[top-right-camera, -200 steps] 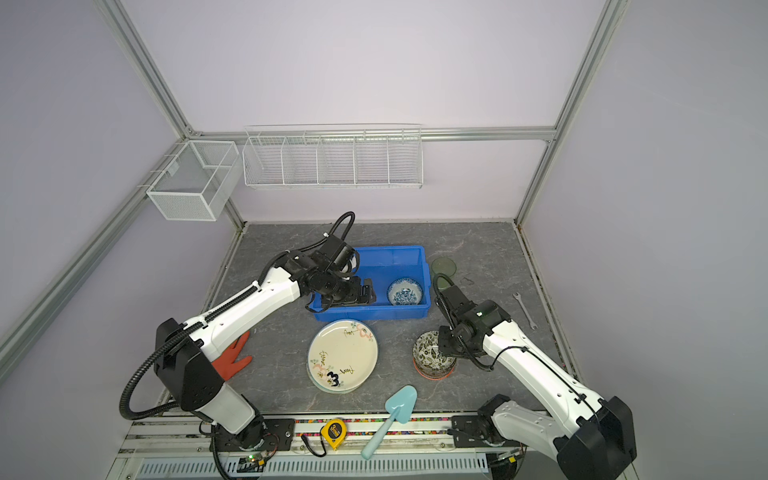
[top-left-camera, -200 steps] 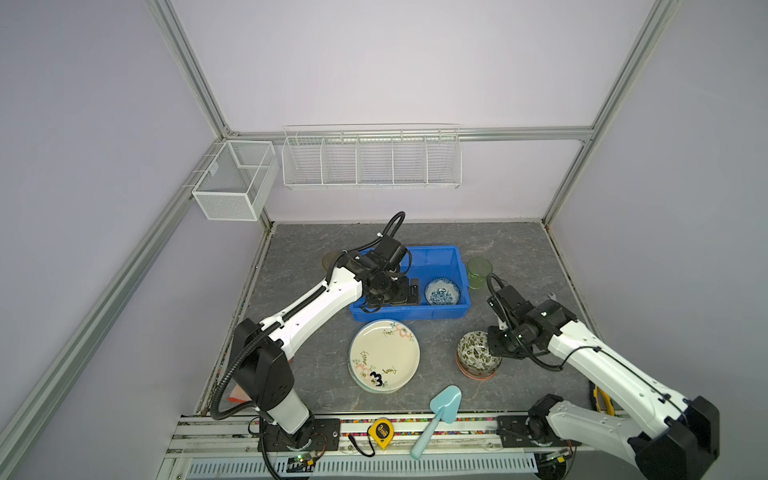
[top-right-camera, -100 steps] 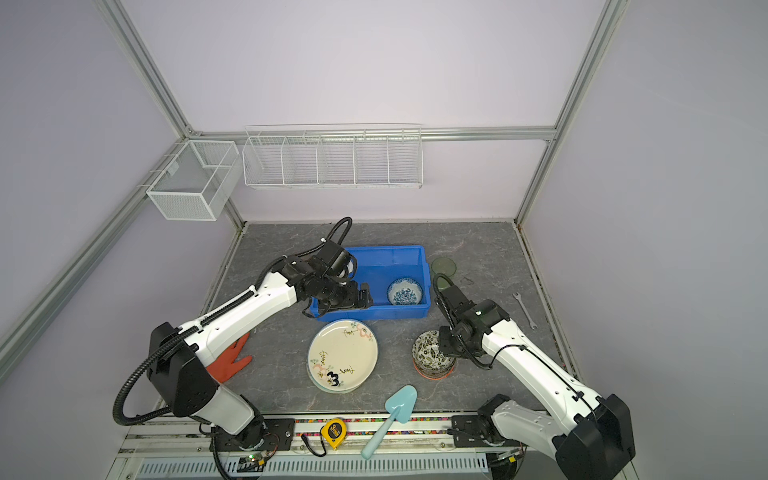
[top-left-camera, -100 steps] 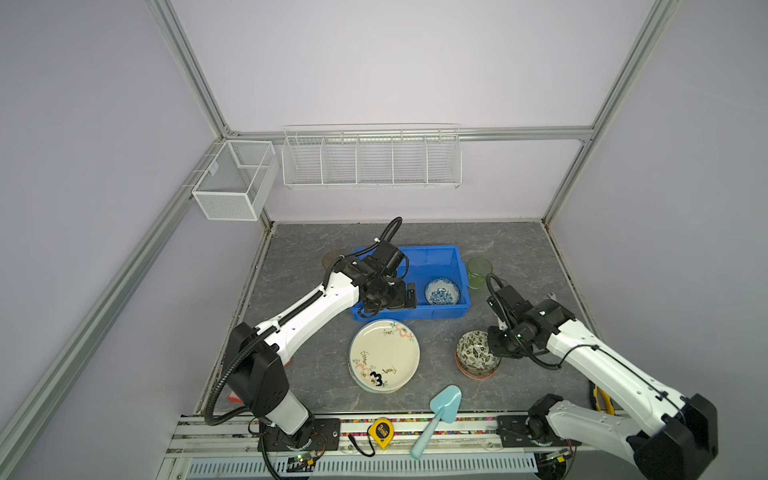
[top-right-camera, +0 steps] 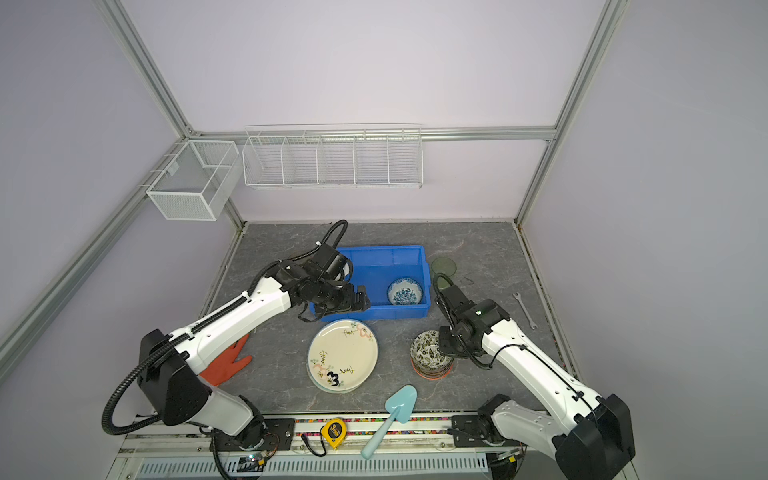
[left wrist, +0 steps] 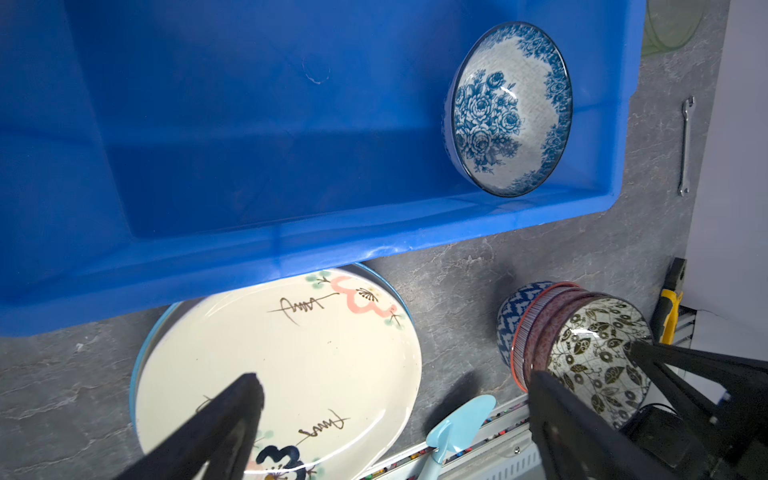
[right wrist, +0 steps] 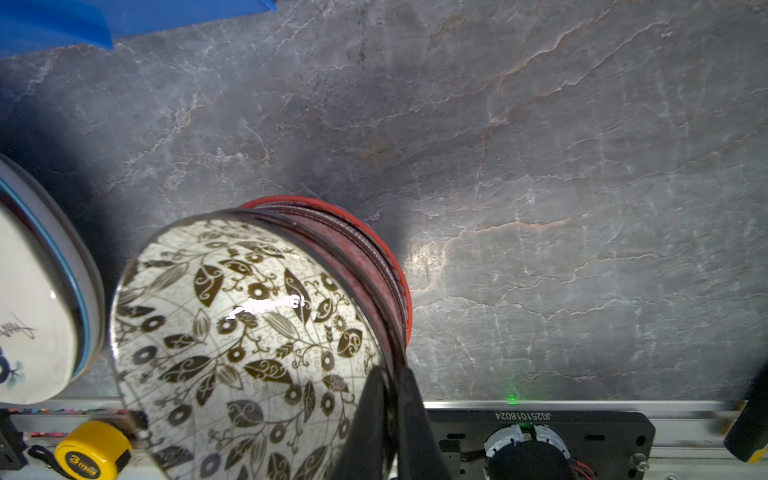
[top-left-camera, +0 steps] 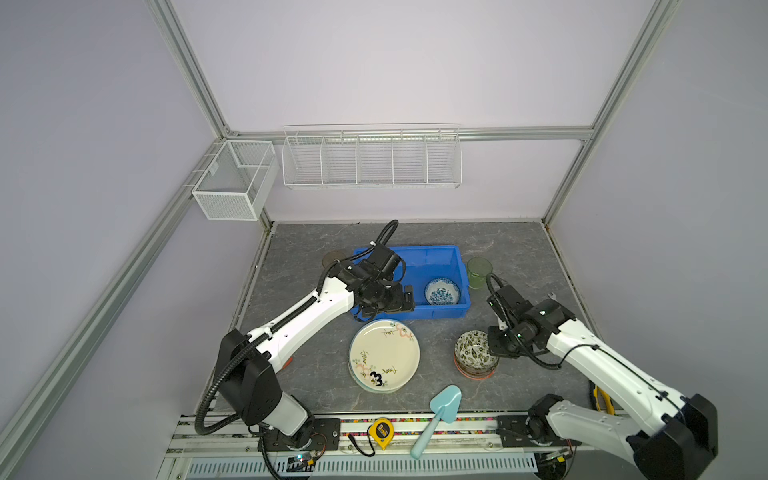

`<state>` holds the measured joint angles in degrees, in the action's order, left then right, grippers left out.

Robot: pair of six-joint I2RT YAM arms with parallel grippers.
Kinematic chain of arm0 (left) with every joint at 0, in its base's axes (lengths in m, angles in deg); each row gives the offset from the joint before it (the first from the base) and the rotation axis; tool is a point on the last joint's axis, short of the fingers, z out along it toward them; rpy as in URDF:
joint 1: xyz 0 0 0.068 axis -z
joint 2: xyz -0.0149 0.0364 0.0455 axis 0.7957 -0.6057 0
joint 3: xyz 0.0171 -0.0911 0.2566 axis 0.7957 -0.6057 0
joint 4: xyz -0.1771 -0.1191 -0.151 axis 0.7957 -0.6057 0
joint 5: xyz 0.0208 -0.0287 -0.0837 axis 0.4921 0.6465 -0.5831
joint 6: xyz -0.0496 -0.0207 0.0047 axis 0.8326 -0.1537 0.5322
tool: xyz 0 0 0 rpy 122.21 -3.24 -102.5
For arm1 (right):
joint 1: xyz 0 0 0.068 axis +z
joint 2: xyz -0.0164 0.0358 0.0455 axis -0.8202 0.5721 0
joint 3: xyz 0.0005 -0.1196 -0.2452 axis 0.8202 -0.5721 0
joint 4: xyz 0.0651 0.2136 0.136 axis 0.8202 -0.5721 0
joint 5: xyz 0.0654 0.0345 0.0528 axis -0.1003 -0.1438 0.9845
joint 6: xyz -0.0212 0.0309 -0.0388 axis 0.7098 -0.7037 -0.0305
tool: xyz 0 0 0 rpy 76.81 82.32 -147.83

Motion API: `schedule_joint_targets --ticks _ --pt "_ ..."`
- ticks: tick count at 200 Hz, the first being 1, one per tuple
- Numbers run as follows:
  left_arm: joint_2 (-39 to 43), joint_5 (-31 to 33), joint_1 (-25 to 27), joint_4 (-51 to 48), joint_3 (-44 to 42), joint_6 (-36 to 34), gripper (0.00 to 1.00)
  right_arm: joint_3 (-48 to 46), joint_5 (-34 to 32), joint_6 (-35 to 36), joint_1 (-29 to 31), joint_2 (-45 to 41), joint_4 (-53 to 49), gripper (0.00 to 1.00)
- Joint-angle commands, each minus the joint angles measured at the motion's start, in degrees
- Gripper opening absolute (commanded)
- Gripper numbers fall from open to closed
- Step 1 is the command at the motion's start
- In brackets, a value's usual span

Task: Place the mixed dishes into the plastic bin
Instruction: 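Withdraw the left gripper toward the plates while the right gripper grips the leaf-pattern bowl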

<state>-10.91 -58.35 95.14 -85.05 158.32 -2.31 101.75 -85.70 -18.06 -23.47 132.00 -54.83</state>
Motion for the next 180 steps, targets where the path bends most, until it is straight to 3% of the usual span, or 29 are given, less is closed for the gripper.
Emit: schedule_joint_targets --ticks 1,95,180 --pt "2.3 -0.1 0.6 0.3 -1.2 1.9 0.99 1.0 -0.2 0.4 -0.5 -0.1 -0.9 0.07" --pt "4.0 0.1 12.2 6.3 -3.6 10.9 1.00 3.9 2.6 1.4 -1.9 -1.6 -1.1 0.07" --pt "-1.6 -3.1 18.1 11.0 -1.3 12.4 0.94 7.0 6.2 1.0 -2.9 -4.7 -1.6 0.07"
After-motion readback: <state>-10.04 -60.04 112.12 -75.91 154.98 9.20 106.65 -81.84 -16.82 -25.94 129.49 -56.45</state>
